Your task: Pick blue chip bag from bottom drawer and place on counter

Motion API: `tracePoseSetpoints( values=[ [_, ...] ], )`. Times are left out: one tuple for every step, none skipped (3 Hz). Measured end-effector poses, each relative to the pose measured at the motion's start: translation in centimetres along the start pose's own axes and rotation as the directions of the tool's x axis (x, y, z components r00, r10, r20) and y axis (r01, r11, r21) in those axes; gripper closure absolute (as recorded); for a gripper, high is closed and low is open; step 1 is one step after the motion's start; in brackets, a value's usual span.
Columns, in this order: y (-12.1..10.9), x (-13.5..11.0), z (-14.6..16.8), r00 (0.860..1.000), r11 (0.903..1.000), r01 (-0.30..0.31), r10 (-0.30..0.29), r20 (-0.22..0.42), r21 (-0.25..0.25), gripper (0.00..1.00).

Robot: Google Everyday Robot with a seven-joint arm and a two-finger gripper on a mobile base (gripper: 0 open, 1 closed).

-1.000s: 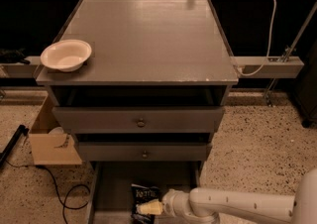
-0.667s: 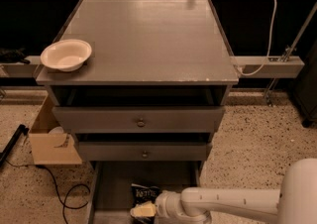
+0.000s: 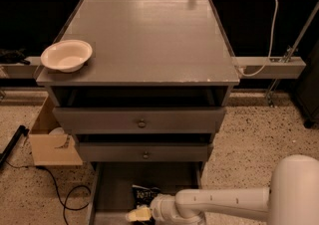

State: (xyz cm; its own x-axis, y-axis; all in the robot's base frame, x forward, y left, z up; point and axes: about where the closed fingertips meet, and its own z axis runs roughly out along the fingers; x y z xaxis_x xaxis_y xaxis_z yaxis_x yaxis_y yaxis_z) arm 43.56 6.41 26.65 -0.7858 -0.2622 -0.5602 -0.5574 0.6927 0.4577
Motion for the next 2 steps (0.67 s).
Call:
tracePoseSetpoints(
  values=[
    [-0.8, 0.3, 0.6, 1.000, 0.9998, 0.000, 0.000, 0.005, -0.017, 0.00],
    [-2.9, 0.6, 1.1, 1.000, 0.9995, -0.030, 0.030, 0.002, -0.013, 0.00]
  ],
)
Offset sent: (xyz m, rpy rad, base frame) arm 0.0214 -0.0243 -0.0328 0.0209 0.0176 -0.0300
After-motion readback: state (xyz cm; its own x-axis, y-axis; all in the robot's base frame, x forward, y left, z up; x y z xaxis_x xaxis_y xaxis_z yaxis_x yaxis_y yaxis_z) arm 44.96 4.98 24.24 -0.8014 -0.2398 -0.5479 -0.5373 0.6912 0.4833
